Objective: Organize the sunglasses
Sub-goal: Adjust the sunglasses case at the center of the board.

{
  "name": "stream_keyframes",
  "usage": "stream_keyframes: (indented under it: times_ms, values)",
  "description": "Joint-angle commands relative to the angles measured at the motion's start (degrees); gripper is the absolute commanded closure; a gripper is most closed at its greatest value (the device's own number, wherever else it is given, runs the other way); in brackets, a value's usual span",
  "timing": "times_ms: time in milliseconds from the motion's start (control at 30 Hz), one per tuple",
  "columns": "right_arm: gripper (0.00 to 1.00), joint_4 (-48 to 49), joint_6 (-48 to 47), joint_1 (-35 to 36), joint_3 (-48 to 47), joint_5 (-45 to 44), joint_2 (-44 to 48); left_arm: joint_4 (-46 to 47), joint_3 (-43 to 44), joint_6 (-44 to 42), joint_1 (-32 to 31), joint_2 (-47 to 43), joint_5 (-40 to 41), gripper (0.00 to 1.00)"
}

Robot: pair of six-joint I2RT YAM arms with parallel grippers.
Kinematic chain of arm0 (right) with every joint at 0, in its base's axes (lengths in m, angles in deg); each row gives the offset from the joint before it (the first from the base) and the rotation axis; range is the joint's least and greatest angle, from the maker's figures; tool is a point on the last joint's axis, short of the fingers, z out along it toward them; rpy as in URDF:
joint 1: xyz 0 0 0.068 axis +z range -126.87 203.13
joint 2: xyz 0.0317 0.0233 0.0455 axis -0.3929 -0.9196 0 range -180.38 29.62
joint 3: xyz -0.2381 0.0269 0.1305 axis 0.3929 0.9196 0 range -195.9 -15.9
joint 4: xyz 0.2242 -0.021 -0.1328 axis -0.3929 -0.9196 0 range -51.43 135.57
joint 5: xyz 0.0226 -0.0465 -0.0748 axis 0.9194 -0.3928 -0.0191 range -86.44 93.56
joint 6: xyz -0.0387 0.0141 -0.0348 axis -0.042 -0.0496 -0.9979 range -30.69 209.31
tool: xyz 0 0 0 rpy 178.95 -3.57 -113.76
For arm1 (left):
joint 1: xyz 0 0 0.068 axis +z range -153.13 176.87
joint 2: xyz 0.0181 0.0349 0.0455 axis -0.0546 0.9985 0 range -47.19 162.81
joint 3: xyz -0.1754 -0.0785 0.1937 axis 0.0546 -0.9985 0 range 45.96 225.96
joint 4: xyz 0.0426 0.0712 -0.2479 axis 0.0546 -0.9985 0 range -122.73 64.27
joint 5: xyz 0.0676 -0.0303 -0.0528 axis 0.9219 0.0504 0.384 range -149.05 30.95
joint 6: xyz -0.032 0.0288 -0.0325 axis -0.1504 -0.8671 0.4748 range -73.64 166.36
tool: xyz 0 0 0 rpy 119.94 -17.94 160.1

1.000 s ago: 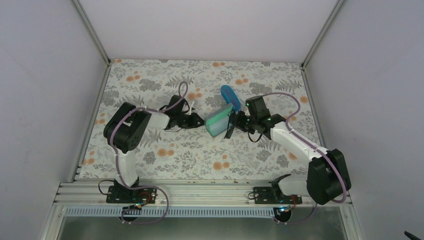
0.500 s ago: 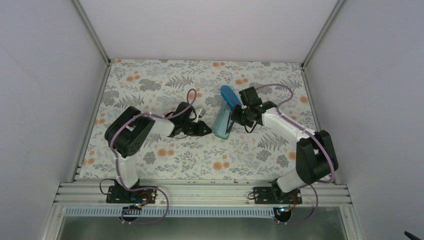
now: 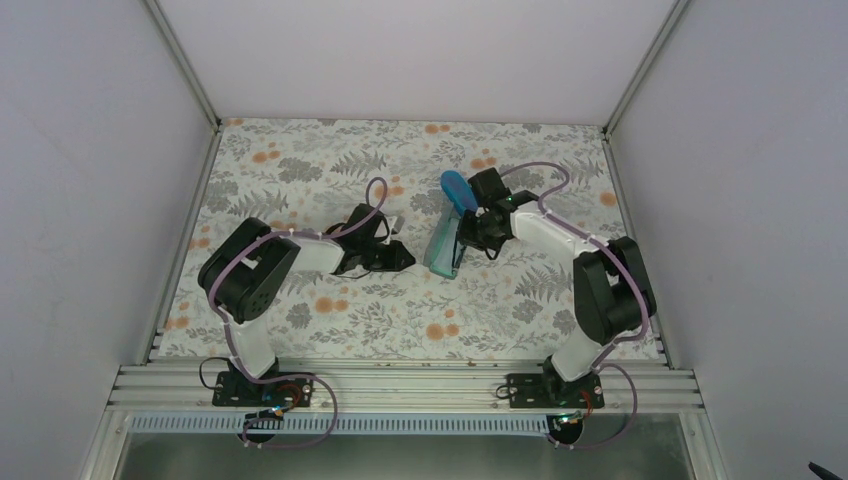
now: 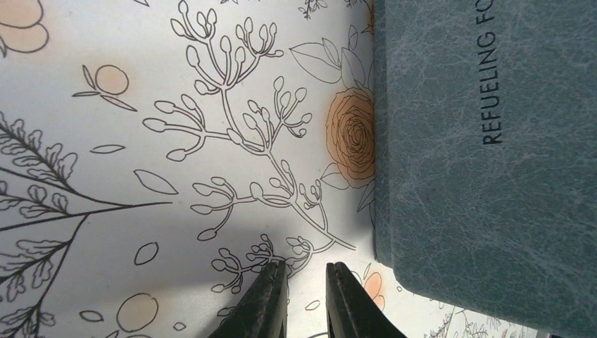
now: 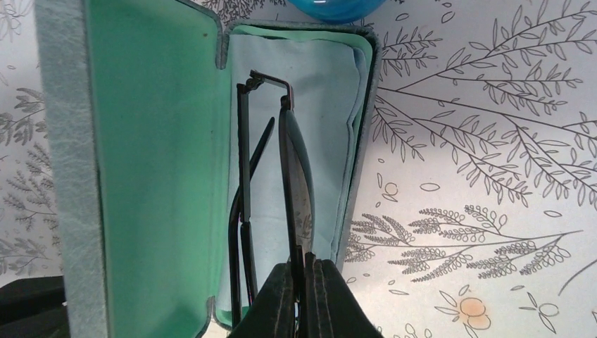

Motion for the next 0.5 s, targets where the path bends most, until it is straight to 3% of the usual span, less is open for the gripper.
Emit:
stream_keyframes:
  times_ms: [0,467]
  values:
    - [0.96,-1.57,0.24,-0.40,-2.22,-0.65,-2.89,-3.33,-1.00,-1.11,-0.09,0.00,2.37,0.84]
    - [0.96,-0.93,2.17,-0.40,-2.48,-3.55,-4.73,-3.65,-1.03,-1.41,-0.08,0.50,2.35,0.83]
